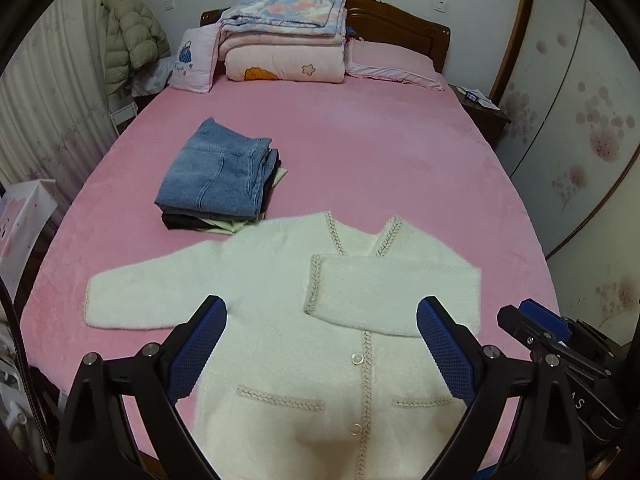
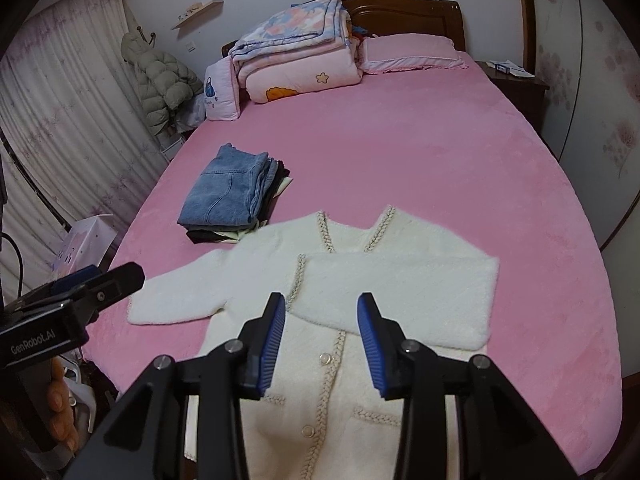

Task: Fold large clothes
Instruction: 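Release the sleeve and lift both tools away from the cardigan, then grasp the other sleeve cuff with the left tool and lift it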

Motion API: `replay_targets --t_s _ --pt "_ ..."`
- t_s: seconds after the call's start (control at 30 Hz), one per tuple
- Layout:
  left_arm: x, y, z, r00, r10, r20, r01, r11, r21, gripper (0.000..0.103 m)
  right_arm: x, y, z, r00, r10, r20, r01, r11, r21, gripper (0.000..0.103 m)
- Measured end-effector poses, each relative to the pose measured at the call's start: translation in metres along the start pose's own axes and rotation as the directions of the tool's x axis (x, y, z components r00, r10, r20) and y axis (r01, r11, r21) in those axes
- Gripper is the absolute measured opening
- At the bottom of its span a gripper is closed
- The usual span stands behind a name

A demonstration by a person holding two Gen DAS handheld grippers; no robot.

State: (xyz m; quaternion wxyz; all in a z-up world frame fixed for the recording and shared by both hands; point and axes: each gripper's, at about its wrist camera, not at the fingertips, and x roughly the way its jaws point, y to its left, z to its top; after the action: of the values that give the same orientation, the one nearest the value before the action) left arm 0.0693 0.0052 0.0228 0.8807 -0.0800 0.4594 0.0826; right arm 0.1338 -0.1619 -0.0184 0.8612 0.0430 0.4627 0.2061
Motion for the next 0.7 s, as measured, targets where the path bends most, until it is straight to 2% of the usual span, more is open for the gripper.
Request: replay_targets --t_s 0.17,0.33,0.5,0.63,0.7 --pt "-0.008 0.024 0.009 0.998 -0.058 0.032 0.058 0.998 0.003 0.096 -0.005 0.020 -0.004 0.999 -0.046 0.006 0.046 0.999 -0.012 0.037" --pt "-0.009 0.066 0.016 0.993 -0.110 0.040 0.108 0.994 0.030 0.096 -0.013 0.052 -0.008 0.992 -0.118 0.047 0.118 0.993 0.012 0.037" --pt "-0.015 0.128 0.024 0.990 -0.137 0.042 0.132 0.985 0.114 0.096 -0.012 0.107 -0.012 0.976 -0.202 0.077 0.195 0.976 0.093 0.037" --pt "-0.013 0.195 0.024 0.984 -0.172 0.044 0.166 0.978 0.124 0.096 -0.002 0.171 -0.012 0.965 -0.241 0.103 0.228 0.965 0.127 0.037" --pt "-0.006 0.226 0.023 0.985 -0.172 0.021 0.169 0.981 0.096 0.096 0.008 0.197 -0.009 0.971 -0.222 0.093 0.208 0.968 0.138 0.037"
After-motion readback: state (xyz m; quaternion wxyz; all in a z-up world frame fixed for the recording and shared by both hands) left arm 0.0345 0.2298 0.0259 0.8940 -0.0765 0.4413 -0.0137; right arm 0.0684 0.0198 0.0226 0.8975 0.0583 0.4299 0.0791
